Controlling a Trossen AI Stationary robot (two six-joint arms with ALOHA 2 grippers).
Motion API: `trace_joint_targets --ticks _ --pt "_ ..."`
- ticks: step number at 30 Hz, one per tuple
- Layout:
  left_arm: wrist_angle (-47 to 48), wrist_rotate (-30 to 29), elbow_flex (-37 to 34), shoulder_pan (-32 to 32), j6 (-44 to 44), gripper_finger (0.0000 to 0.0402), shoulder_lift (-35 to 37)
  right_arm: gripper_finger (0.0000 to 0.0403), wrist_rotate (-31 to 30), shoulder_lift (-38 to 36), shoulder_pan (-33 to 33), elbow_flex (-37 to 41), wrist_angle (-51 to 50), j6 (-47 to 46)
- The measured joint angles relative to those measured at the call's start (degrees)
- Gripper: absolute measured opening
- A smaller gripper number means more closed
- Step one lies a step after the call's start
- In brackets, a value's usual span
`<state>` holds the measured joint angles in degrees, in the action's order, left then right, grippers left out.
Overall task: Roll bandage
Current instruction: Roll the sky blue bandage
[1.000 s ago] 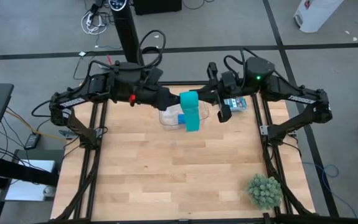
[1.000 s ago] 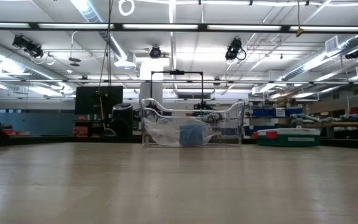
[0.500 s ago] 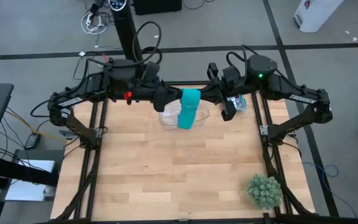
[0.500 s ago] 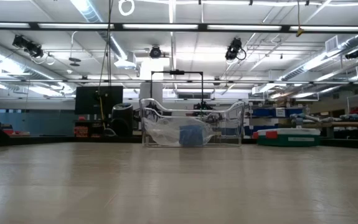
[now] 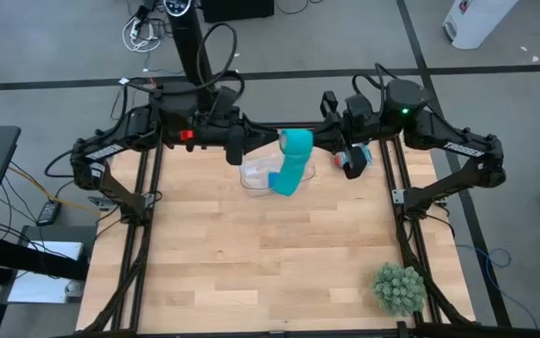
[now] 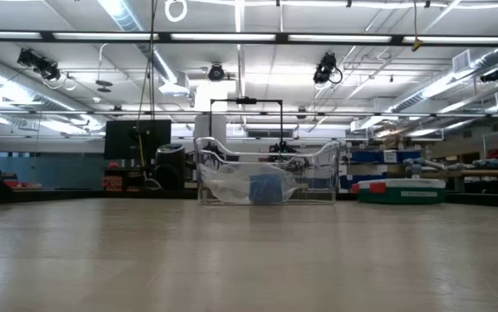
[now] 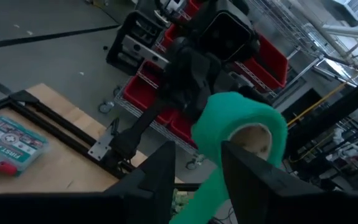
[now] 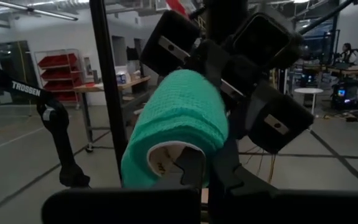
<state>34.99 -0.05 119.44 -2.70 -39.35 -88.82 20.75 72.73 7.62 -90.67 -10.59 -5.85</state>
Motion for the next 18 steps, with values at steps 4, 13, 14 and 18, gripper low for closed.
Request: trace_joint_targets --ticks 4,13,14,18 --pt "-0.07 0.02 0.04 0.0 0.24 0.0137 0.64 0.0 -0.19 -1.46 1.17 0.0 -2.08 -1.43" --pt "0.35 0.98 0.04 0.81 9.09 0.0137 0.64 0.0 5.76 -1.07 5.86 0.0 -3.43 -25.66" --pt "0.57 1.01 0.04 1.0 9.89 0.0137 0.56 0.0 6.07 -0.7 6.29 0.0 -3.42 -27.9" --pt "4.03 1.04 -0.02 1.7 10.4 0.0137 -0.31 0.0 6.01 0.83 7.7 0.02 -3.24 -31.28"
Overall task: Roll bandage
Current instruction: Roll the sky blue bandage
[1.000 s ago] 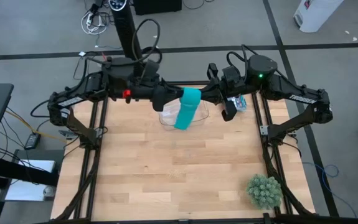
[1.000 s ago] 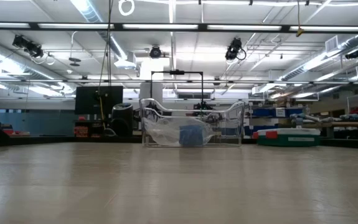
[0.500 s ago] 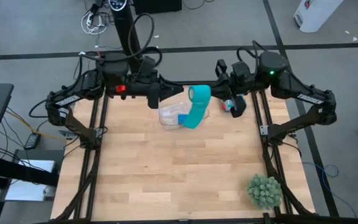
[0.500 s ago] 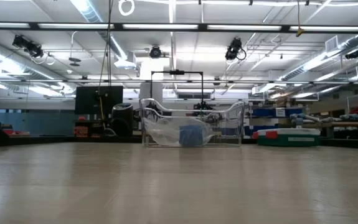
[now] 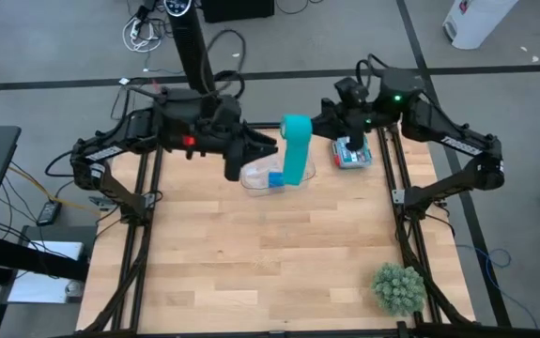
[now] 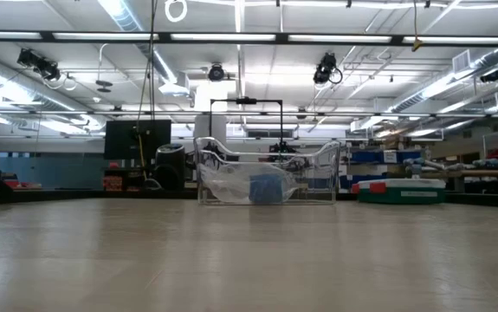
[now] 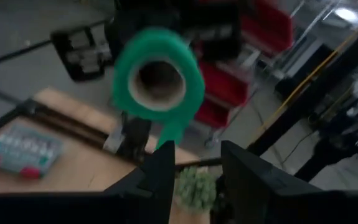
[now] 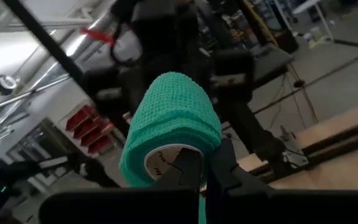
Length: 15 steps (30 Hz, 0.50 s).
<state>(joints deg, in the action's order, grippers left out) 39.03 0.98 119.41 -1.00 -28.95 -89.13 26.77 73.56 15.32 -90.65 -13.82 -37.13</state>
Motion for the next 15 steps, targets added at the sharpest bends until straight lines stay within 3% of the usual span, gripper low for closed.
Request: trace_joint_targets --ticks 15 --pt "11.0 -2.81 -0.17 0.29 -4.1 0.0137 -3.71 0.0 0.22 2.14 2.07 0.0 0.71 -2.29"
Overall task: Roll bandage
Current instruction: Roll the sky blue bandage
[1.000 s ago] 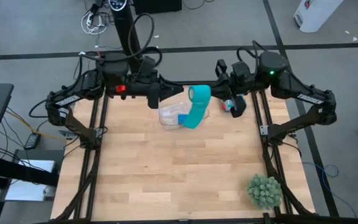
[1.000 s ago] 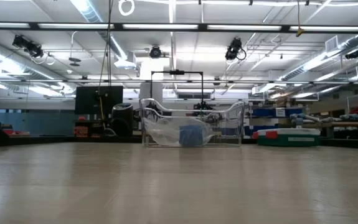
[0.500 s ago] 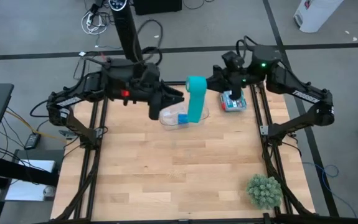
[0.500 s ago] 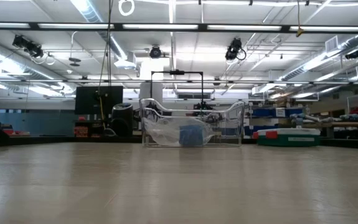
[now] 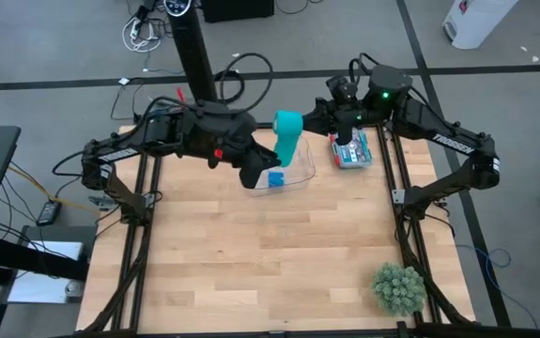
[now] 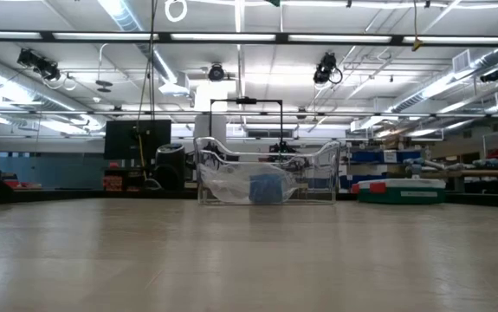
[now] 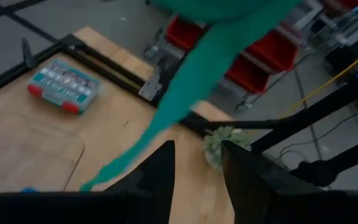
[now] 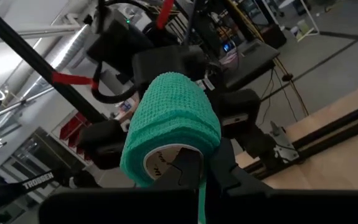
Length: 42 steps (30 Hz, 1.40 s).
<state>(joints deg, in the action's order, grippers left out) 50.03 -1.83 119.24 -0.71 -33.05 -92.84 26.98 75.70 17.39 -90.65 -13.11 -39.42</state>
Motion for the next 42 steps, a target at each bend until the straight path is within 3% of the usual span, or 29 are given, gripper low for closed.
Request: trace_joint_targets --ticks 11,21,23,28,42 --pt "3.38 -2.09 0.0 -0.04 1.39 0.0137 0.07 0.0 1.32 -0.11 0.0 0.0 -0.82 -0.02" --pt "-4.41 -5.83 0.06 -0.04 4.37 0.0134 -1.45 0.0 -2.14 0.11 -0.79 0.0 0.81 0.66" --pt "-6.09 -5.85 0.1 -0.04 5.79 0.0115 -1.68 0.0 -2.1 0.11 -0.81 0.0 0.88 0.66" --pt "-4.01 -5.95 0.08 -0.02 5.82 0.0014 -1.66 0.0 -2.1 0.04 -0.79 0.0 1.08 0.63" --pt "3.94 -5.88 0.08 -0.04 4.31 0.0002 -1.18 0.0 0.3 0.02 0.61 0.0 4.1 -0.89"
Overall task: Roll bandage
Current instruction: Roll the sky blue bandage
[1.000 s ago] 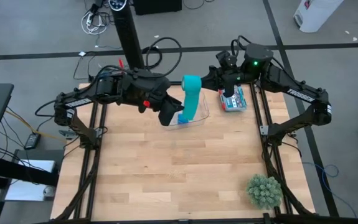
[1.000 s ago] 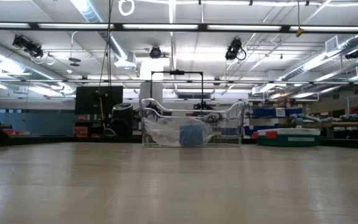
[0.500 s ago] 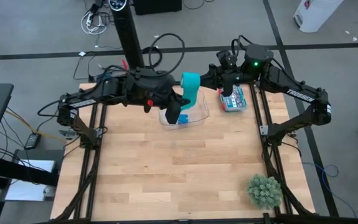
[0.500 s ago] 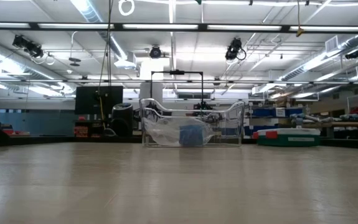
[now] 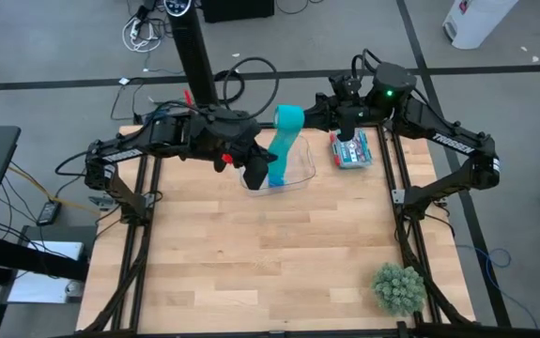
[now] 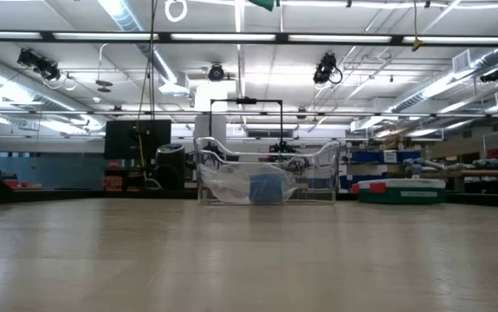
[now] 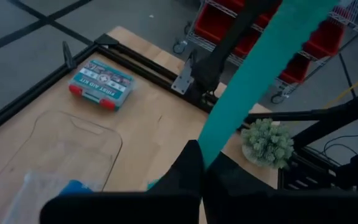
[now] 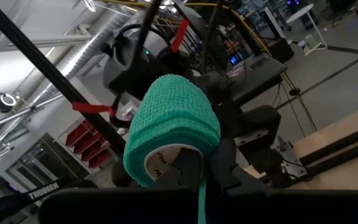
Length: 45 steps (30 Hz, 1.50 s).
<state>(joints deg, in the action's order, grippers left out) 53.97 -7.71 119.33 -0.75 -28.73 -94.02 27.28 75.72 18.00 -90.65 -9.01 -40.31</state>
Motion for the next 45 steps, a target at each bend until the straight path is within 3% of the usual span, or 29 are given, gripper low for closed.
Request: trace_joint_targets --ticks 19,27,45 --pt "-0.47 3.85 -0.04 0.13 -2.57 0.0001 0.83 0.0 0.07 -0.07 4.62 0.0 -6.81 7.09" --pt "-2.35 4.93 -0.04 0.15 -3.26 0.0001 0.83 0.0 2.06 -0.07 6.77 0.0 -4.81 7.8" --pt "-1.57 0.47 -0.04 0.07 -2.5 0.0004 0.83 0.0 6.51 -0.07 -4.44 0.0 1.47 0.17"
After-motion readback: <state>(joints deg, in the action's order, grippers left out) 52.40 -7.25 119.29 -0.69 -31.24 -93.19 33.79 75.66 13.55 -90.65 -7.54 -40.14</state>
